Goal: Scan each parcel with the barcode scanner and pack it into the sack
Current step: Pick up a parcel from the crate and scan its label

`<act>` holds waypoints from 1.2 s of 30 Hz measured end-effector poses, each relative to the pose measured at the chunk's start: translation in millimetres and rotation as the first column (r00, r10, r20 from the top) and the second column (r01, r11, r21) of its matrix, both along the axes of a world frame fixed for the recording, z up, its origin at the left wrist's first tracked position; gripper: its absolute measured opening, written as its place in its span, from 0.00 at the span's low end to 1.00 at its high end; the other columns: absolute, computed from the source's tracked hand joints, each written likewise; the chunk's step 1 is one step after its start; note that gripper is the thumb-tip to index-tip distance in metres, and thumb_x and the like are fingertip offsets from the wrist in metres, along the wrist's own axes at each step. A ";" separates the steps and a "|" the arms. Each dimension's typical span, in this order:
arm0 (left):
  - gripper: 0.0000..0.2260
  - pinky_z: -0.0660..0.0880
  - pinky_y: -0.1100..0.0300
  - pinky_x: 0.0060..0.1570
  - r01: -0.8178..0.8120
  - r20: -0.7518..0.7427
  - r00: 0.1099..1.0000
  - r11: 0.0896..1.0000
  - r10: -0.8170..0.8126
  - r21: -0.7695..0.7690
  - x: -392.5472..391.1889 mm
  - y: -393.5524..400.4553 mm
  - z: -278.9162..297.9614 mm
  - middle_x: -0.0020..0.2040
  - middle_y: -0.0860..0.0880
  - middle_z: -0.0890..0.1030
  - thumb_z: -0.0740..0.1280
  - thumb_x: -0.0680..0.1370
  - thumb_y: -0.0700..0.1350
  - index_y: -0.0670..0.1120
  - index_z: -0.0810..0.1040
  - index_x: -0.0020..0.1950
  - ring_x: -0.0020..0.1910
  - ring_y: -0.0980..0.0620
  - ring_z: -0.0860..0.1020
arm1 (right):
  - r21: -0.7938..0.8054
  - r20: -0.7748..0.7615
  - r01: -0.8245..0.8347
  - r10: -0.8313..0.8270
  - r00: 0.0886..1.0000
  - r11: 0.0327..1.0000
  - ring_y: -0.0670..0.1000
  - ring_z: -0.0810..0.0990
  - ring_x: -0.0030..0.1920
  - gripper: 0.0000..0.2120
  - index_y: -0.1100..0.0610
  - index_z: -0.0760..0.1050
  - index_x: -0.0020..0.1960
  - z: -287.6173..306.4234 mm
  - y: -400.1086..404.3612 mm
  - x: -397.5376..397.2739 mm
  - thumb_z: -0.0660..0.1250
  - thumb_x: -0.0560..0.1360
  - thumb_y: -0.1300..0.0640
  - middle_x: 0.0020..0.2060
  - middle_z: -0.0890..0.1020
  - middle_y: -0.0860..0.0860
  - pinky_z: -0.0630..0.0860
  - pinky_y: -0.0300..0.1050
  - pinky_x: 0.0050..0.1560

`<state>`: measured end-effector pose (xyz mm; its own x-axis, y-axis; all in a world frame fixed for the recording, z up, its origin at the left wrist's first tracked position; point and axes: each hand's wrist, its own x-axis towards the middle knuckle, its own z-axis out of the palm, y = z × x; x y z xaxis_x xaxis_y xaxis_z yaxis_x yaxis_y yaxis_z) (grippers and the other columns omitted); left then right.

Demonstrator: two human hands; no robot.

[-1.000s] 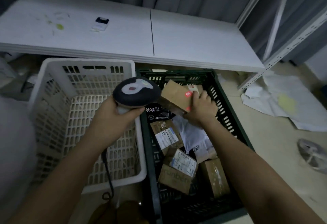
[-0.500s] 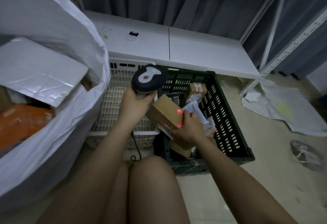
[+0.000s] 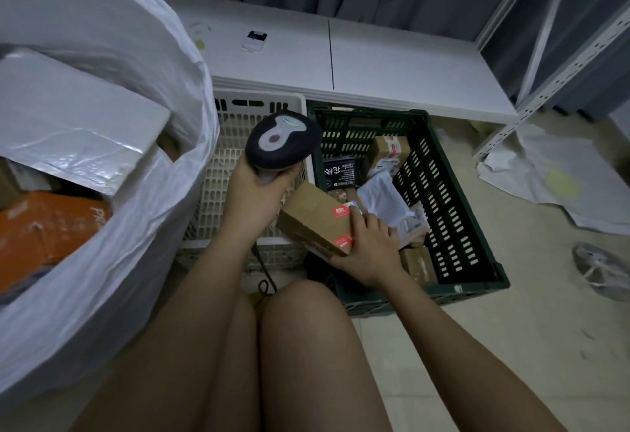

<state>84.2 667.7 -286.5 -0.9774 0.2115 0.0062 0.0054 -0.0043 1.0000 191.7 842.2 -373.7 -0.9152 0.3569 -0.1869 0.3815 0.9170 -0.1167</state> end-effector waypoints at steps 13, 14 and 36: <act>0.25 0.72 0.71 0.57 -0.011 -0.012 1.000 0.999 0.010 -0.044 1.1 -2.6 -4.7 0.64 0.50 0.78 0.74 0.73 0.41 0.44 0.72 0.69 0.62 0.57 0.75 | -0.145 -0.290 0.056 -0.096 0.952 0.988 0.58 0.67 0.63 0.23 0.48 0.67 0.73 2.5 -1.6 -1.6 0.59 0.80 0.43 0.63 0.70 0.56 0.65 0.52 0.61; 0.26 0.72 0.69 0.58 -0.010 -0.008 1.000 0.999 0.010 -0.048 0.9 -2.3 -4.9 0.64 0.50 0.78 0.74 0.73 0.41 0.44 0.72 0.69 0.62 0.56 0.75 | -0.203 -0.281 0.028 -0.085 0.956 0.979 0.57 0.64 0.65 0.21 0.44 0.67 0.73 4.3 0.2 1.0 0.59 0.81 0.44 0.65 0.68 0.55 0.62 0.50 0.63; 0.24 0.69 0.65 0.57 -0.007 0.002 1.000 0.994 0.008 -0.114 9.3 -1.4 -3.2 0.60 0.55 0.77 0.74 0.73 0.42 0.48 0.72 0.68 0.61 0.57 0.74 | -0.682 0.060 0.280 -0.330 0.942 0.676 0.56 0.66 0.69 0.45 0.47 0.56 0.75 5.5 22.7 -0.8 0.76 0.66 0.42 0.68 0.61 0.52 0.68 0.58 0.68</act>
<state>93.5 666.3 -289.7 -0.9789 0.2034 -0.0201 0.0022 0.1093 0.9940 190.9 865.0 -368.2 -0.7970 0.4197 -0.4343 0.5943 0.4168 -0.6878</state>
